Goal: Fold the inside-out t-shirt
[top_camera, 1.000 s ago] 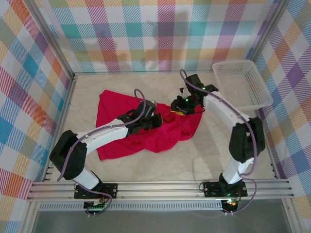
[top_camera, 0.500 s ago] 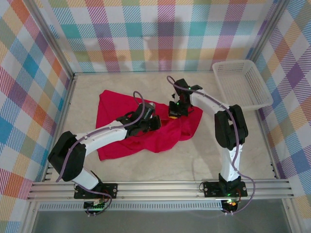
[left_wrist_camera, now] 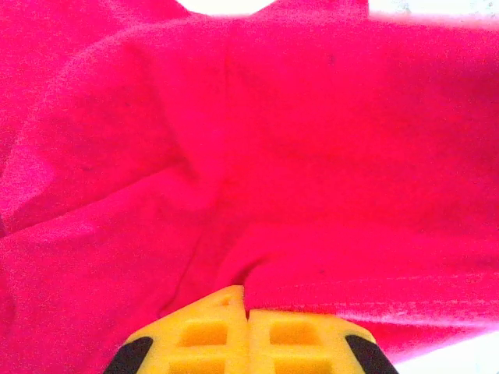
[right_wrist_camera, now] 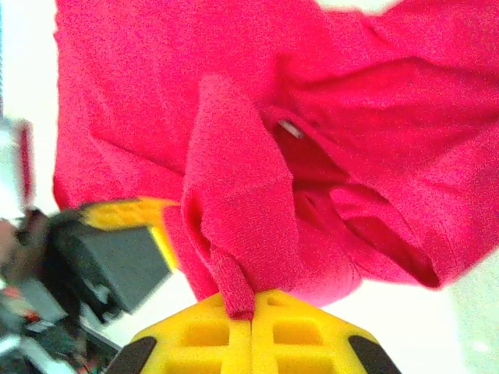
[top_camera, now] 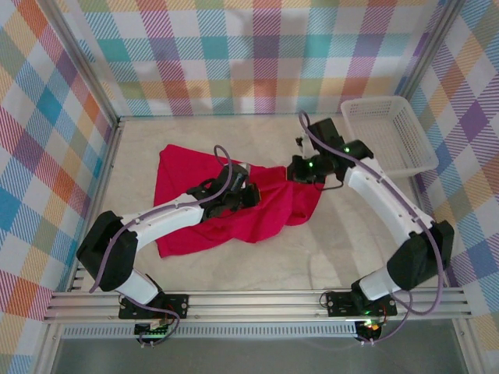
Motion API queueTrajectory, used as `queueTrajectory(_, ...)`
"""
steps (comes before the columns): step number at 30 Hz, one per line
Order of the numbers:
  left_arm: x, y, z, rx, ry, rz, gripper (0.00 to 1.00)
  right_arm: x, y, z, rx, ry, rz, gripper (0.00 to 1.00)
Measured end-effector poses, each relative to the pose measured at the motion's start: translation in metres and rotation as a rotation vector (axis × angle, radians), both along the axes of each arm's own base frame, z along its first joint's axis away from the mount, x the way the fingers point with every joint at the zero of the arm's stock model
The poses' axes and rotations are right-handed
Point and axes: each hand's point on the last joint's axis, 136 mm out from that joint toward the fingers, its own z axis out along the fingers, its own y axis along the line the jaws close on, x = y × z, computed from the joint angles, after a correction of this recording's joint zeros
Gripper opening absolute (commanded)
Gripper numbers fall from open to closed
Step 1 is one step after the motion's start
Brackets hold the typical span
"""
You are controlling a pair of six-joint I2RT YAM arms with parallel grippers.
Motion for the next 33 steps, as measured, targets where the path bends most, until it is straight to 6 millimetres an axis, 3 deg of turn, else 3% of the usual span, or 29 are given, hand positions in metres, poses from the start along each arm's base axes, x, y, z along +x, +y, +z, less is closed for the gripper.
queueTrajectory(4, -0.002, -0.003, 0.001, -0.010, 0.006, -0.014, 0.00, -0.015, -0.020, -0.045, -0.015, 0.098, -0.049, 0.00)
queueTrajectory(5, -0.003, -0.003, 0.000, -0.008, 0.009, -0.016, 0.09, -0.016, -0.025, -0.055, -0.013, 0.121, -0.068, 0.00)
queueTrajectory(6, -0.004, -0.001, -0.001, 0.007, 0.014, -0.017, 0.31, -0.017, -0.029, -0.060, -0.008, 0.136, -0.084, 0.00)
queueTrajectory(7, -0.005, 0.003, -0.003, 0.032, 0.021, -0.007, 0.40, -0.016, -0.032, -0.062, -0.005, 0.142, -0.096, 0.00)
queueTrajectory(11, -0.006, 0.048, -0.004, 0.175, 0.042, 0.112, 0.53, -0.001, -0.054, -0.049, 0.019, 0.097, -0.189, 0.00)
queueTrajectory(15, 0.003, 0.128, 0.008, 0.243, 0.065, 0.307, 0.53, 0.012, -0.089, -0.014, 0.060, -0.030, -0.314, 0.00)
queueTrajectory(18, -0.002, 0.191, -0.001, 0.253, 0.118, 0.465, 0.54, 0.016, -0.114, 0.008, 0.102, -0.118, -0.412, 0.00)
queueTrajectory(20, -0.014, 0.232, -0.018, 0.268, 0.193, 0.575, 0.55, 0.016, -0.127, 0.009, 0.121, -0.141, -0.468, 0.00)
queueTrajectory(22, -0.029, 0.256, -0.036, 0.278, 0.271, 0.636, 0.57, 0.015, -0.132, 0.000, 0.127, -0.126, -0.496, 0.00)
queueTrajectory(27, -0.053, 0.286, -0.063, 0.290, 0.429, 0.723, 0.54, 0.009, -0.136, -0.032, 0.126, -0.040, -0.528, 0.00)
queueTrajectory(33, -0.061, 0.290, -0.089, 0.302, 0.535, 0.730, 0.47, 0.013, -0.136, -0.041, 0.146, -0.011, -0.528, 0.00)
